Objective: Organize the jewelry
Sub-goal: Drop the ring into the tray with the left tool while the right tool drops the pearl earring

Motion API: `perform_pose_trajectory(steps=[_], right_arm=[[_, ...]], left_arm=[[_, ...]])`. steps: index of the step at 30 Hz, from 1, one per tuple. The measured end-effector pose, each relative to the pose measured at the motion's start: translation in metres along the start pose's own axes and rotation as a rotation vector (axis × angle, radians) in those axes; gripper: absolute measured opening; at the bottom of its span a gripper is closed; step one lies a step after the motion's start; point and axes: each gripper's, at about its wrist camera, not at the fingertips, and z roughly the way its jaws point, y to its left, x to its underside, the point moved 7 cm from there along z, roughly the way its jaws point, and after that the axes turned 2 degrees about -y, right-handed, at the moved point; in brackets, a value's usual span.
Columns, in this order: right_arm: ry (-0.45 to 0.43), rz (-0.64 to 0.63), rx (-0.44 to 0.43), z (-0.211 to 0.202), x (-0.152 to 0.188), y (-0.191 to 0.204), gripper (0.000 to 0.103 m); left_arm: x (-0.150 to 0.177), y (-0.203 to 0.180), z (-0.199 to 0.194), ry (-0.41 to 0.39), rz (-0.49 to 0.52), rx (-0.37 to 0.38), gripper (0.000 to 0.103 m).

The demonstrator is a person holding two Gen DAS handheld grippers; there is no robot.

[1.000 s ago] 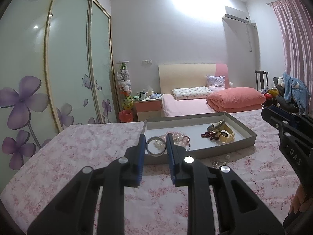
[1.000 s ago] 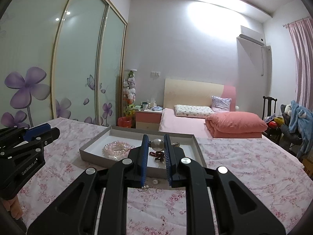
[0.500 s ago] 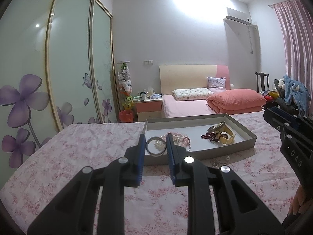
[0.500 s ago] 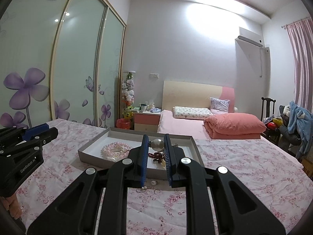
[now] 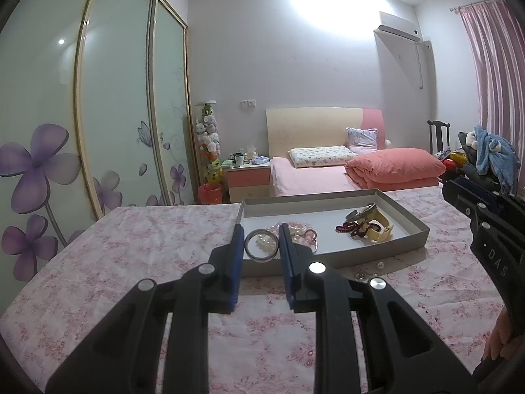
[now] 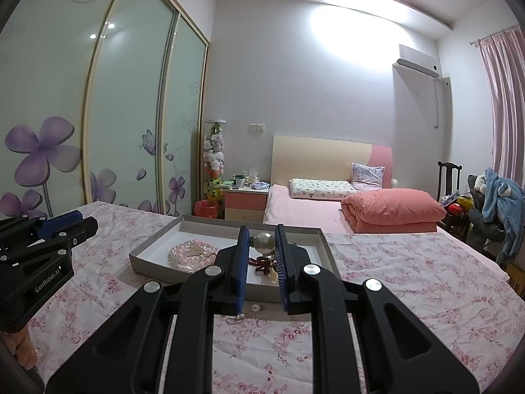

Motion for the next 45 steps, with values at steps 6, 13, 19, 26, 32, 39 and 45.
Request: perform_pose_trajectory(steps=[6,13,19,26,32,39,45], right_arm=[[-0.02,-0.004,0.016,0.012,-0.016,-0.006,0.017],[0.024,0.032,0.016,0.057,-0.021,-0.019,0.017],[0.146,0.124,-0.046,0.118,-0.01,-0.03,0.017],[0.306,0.244,-0.109,0.17,0.017,-0.04,0.017],[0.377,0.26,-0.135,0.19,0.031,-0.036,0.017],[0.416,0.289,-0.143,0.203,0.04,-0.039,0.017],[0.41,0.325,-0.152,0.2,0.036,-0.045,0.035]], left_arm=[[-0.01,0.0,0.009,-0.003,0.005,0.003,0.022],[-0.031,-0.001,0.044,0.01,-0.012,0.012,0.022],[-0.039,-0.014,0.101,0.094,-0.04,0.078,0.022],[-0.025,-0.027,0.166,0.235,-0.093,0.122,0.022],[-0.01,-0.042,0.197,0.302,-0.082,0.148,0.022],[0.005,-0.043,0.215,0.36,-0.097,0.159,0.022],[0.01,-0.041,0.22,0.384,-0.109,0.163,0.028]])
